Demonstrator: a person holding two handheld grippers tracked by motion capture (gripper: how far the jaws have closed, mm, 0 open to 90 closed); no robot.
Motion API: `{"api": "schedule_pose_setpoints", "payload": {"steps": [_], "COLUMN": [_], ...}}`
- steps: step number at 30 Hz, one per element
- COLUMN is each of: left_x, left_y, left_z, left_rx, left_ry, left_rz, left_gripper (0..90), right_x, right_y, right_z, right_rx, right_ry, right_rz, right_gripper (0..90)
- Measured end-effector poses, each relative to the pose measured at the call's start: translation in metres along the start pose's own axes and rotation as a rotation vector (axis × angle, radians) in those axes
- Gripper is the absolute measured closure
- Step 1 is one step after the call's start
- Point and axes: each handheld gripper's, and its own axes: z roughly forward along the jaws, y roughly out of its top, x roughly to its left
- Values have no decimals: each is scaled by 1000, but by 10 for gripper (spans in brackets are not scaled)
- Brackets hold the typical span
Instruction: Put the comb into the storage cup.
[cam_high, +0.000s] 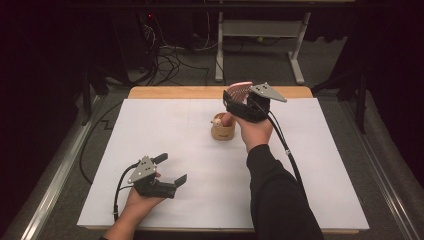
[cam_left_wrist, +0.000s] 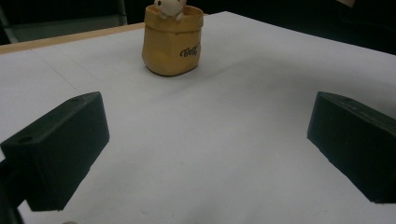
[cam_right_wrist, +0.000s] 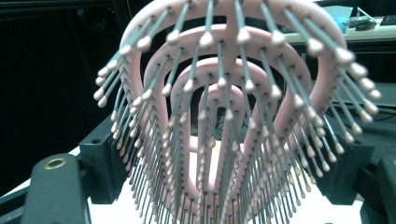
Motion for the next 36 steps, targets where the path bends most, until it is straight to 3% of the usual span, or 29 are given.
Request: {"api": "schedule_pose_setpoints", "payload": {"steps": [18,24,36], "left_x": [0,0,0], "left_y": [0,0,0], "left_z": [0,1,1], "left_rx": [-4,-1,4], "left_ry": [-3,-7,-13], "left_rz": [1,-1,2], "left_gripper": [0,0,0], "right_x": [8,5,7], "right_y": [-15,-21,-25], "right_z": [9,13,16], "right_rx": [23,29,28], "right_ry": [4,7,9], "right_rz": [-6,14,9], "right_gripper": [204,203,202]}}
